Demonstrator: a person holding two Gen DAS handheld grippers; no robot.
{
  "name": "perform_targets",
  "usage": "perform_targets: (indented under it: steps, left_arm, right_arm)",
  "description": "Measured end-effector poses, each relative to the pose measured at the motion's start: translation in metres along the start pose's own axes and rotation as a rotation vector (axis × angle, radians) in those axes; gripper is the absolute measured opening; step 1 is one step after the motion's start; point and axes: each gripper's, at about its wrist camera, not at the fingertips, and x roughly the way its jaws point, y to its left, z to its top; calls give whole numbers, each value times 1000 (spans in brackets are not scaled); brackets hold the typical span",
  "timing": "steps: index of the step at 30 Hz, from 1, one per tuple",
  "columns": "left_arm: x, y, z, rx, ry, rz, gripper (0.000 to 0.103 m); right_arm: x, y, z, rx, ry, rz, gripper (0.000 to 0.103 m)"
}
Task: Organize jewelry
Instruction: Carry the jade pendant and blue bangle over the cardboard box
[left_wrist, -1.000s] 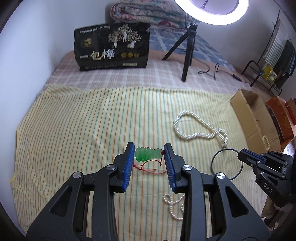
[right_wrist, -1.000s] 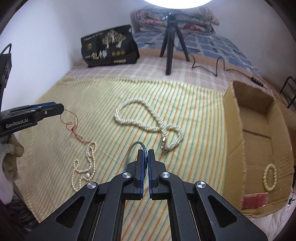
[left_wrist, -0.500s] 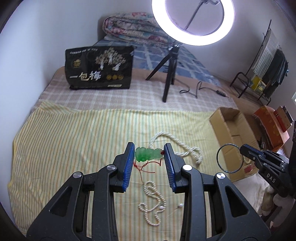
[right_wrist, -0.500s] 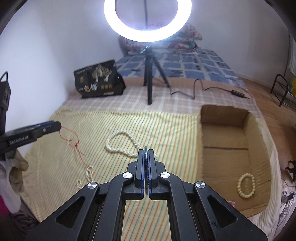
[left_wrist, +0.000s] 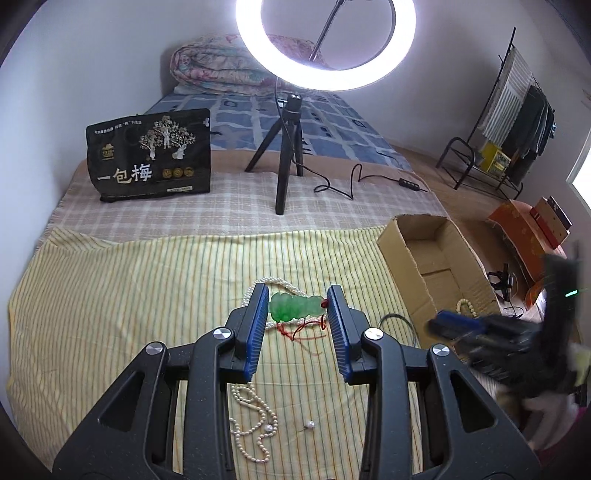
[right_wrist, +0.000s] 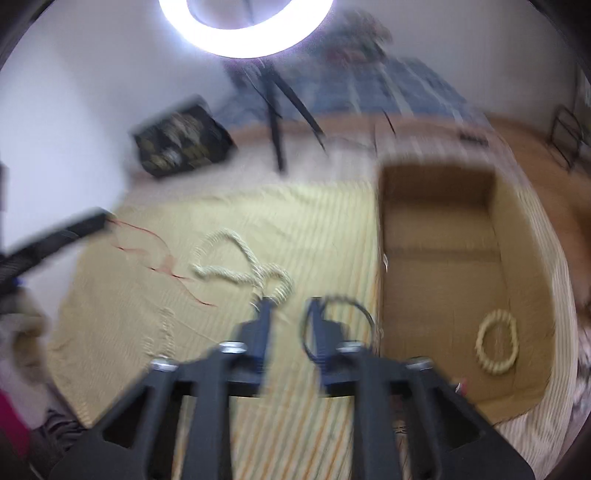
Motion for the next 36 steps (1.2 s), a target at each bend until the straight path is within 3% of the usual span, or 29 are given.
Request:
perform_targets:
  steps: [4, 8, 15, 23, 25, 27, 36]
  left_arm:
    - [-5, 0, 2, 1, -15, -1, 32]
    - [-10, 6, 4, -11, -26, 0, 32]
    - [-16, 14, 6, -26, -38, 6, 32]
    - [-17, 21, 5, -32, -36, 10, 32]
    - [-17, 21, 6, -32, -37, 10, 32]
    - [-17, 21, 6, -32, -36, 11, 32]
    - [-19, 20, 8, -36, -46, 3, 32]
  right_arm:
    - [13, -5, -3, 49, 38, 84, 27]
    - [24, 2, -7, 1, 88, 102, 27]
    - [60, 23, -21, -131, 193, -3, 25]
    - [88, 29, -18, -190, 204, -123, 21]
    - [90, 30, -17, -191, 191, -117, 19]
    - [91, 31, -17, -189, 184, -100, 4]
    - [60, 26, -5, -133, 108, -39, 3]
